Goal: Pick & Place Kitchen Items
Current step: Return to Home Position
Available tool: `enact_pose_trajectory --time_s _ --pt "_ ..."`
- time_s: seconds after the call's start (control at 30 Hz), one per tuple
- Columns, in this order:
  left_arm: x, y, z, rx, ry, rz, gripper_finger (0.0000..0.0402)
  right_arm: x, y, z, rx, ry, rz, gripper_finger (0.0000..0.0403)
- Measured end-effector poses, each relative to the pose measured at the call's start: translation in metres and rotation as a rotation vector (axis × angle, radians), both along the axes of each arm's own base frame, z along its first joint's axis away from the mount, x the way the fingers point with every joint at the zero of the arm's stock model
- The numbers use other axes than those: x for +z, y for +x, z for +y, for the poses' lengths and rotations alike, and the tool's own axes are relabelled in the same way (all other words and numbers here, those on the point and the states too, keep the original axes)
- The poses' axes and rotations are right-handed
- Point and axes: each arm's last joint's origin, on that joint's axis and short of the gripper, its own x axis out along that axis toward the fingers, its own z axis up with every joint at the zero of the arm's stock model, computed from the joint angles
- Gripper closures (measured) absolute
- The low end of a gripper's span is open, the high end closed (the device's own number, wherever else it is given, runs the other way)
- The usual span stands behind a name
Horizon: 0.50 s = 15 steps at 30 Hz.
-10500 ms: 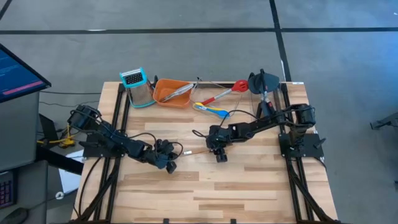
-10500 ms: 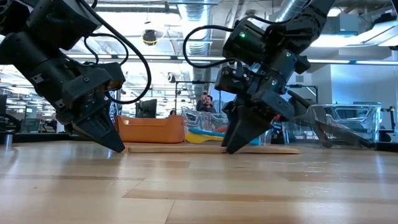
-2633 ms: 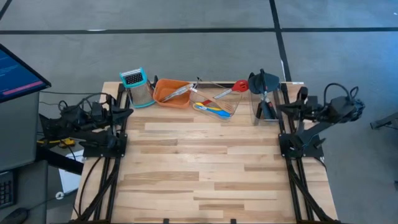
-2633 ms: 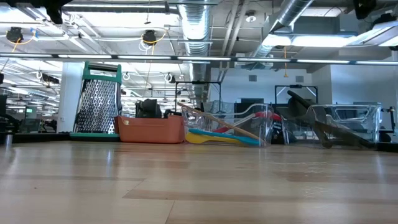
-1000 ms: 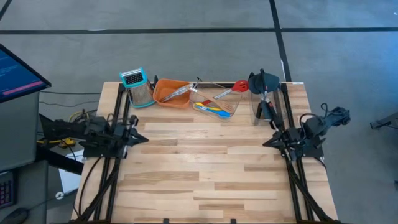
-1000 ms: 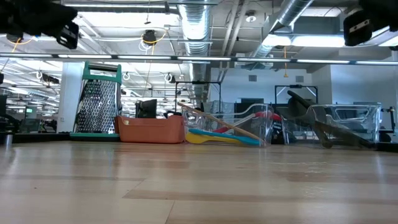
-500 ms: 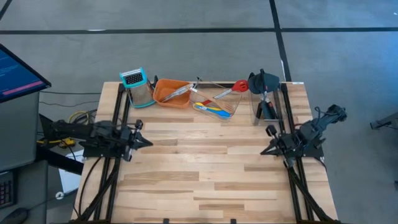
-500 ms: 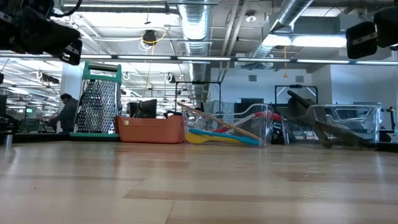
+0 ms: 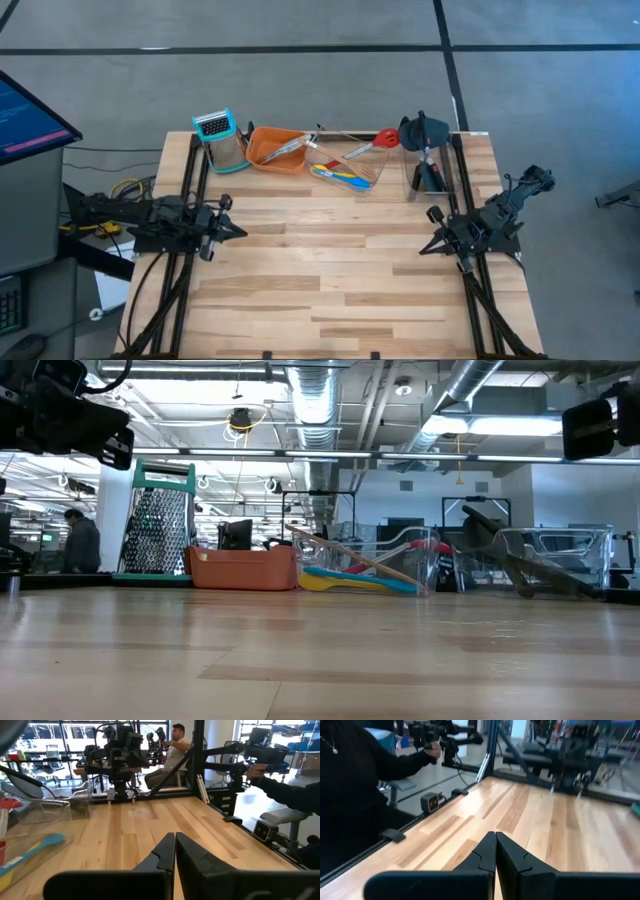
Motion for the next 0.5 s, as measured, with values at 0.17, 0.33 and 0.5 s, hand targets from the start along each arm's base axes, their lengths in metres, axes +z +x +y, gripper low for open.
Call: enact_pose_trajectory --time_s 0.17,0.33,0.5 --pt "-0.0004 0.0004 -0.0001 0.000 0.001 0.006 0.0400 -0.0026 -0.0002 -0.0004 -0.012 0.041 0.047 0.0403" --pt "-0.0004 0.0005 -0.0001 0.000 0.001 0.006 0.0398 -0.0026 -0.0002 -0.0004 -0.011 0.037 0.046 0.0403" --pt "-0.0002 0.0006 -0.0001 0.000 0.000 0.000 0.0398 -0.0026 -0.0002 -0.0004 -0.012 0.037 0.046 0.0403"
